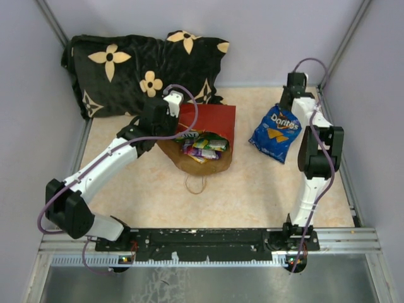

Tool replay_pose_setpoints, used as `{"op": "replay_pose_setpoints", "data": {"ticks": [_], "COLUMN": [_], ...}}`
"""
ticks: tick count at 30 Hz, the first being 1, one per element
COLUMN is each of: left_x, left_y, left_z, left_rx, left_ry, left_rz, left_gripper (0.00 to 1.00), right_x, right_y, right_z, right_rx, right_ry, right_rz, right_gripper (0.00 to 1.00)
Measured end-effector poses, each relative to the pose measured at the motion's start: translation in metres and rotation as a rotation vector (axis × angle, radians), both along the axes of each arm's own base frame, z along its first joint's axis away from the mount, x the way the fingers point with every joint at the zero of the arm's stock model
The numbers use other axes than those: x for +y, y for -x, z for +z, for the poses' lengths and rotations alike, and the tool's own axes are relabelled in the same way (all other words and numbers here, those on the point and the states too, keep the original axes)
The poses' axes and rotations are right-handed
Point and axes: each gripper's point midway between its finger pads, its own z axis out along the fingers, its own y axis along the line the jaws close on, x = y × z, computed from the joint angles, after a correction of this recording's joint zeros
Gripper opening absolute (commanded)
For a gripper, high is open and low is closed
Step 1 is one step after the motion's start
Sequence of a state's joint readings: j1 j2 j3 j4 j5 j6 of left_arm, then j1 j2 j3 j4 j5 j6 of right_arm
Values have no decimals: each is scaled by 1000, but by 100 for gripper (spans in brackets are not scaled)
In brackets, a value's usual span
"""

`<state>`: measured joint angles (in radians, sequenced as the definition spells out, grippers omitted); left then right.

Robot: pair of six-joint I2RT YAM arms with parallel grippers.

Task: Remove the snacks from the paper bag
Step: Adjust the paper bag at the center of the board.

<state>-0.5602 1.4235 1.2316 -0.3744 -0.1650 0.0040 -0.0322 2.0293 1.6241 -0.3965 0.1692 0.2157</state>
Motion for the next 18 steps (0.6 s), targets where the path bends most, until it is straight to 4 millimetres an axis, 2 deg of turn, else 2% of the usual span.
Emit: {"op": "replay_pose_setpoints", "data": {"ticks": [4, 6, 7, 9, 15, 18], "left_x": [0, 0, 0, 0, -1, -3], "left_y": [0, 0, 0, -1, -8, -13], "left_z": [-1, -1, -1, -2, -8, -10], "left_rx": [1, 1, 1, 4, 16, 20], "left_ry": [-1, -1, -1, -3, -15, -21], "left_rz": [1, 1, 1, 1, 5, 5], "left_gripper": [0, 0, 0, 0, 0, 0], "right_x": [5, 7, 8, 8, 9, 8], "right_y": [-35, -52, -58, -65, -63, -68], "right_z": [49, 64, 65, 56, -25, -53], "right_rx": [-111, -147, -149, -131, 59, 116], "right_ry": [-3, -2, -2, -4, -12, -17], "right_rz": [0, 4, 6, 7, 9, 10], "right_gripper": [0, 0, 0, 0, 0, 0]}}
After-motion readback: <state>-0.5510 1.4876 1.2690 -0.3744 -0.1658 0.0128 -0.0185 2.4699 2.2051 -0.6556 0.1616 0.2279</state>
